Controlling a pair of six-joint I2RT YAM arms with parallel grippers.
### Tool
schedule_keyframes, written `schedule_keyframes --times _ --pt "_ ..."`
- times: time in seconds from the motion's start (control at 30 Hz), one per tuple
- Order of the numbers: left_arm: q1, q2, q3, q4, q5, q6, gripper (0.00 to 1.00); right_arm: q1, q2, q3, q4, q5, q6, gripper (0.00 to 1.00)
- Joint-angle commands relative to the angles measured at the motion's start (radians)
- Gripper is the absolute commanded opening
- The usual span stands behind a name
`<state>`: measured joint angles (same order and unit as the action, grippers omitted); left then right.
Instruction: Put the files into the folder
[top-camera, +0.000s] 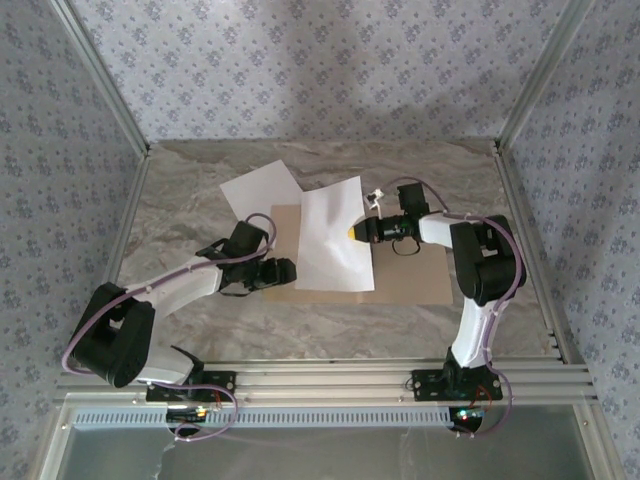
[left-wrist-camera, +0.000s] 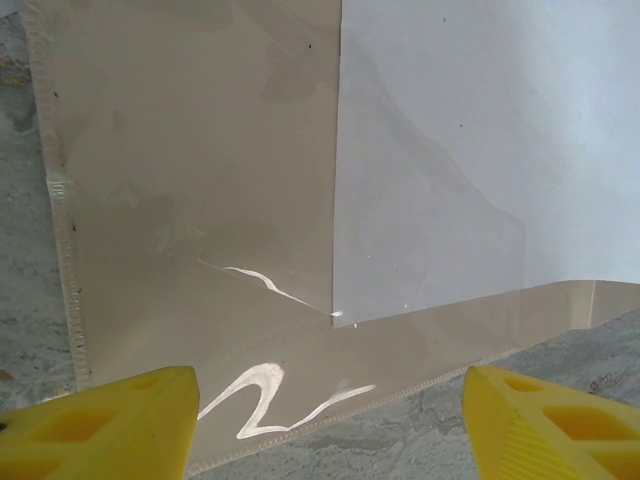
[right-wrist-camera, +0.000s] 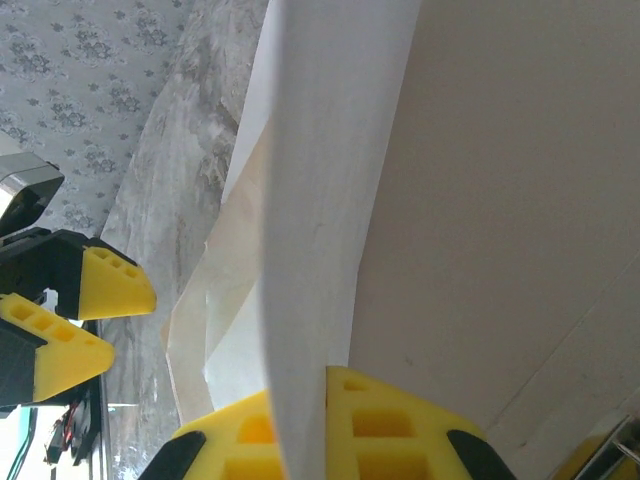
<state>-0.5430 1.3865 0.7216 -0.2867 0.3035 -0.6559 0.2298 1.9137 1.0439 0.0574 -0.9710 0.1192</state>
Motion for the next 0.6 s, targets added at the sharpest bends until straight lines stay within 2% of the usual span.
schedule_keyframes --times 0.0,0.27,0.57 --pt "0.003 -0.005 -0.007 -0.004 0.017 0.000 0.71 0.006 0.013 -0.006 0.009 -0.032 0.006 0.00" --pt "0.005 -0.007 -0.007 -0.008 0.017 -0.001 0.71 0.004 -0.049 0.017 -0.105 0.017 -0.094 0.00" --pt "0.006 -0.003 0.006 -0.014 0.017 0.003 0.71 -0.025 -0.086 0.030 -0.189 -0.010 -0.167 0.00"
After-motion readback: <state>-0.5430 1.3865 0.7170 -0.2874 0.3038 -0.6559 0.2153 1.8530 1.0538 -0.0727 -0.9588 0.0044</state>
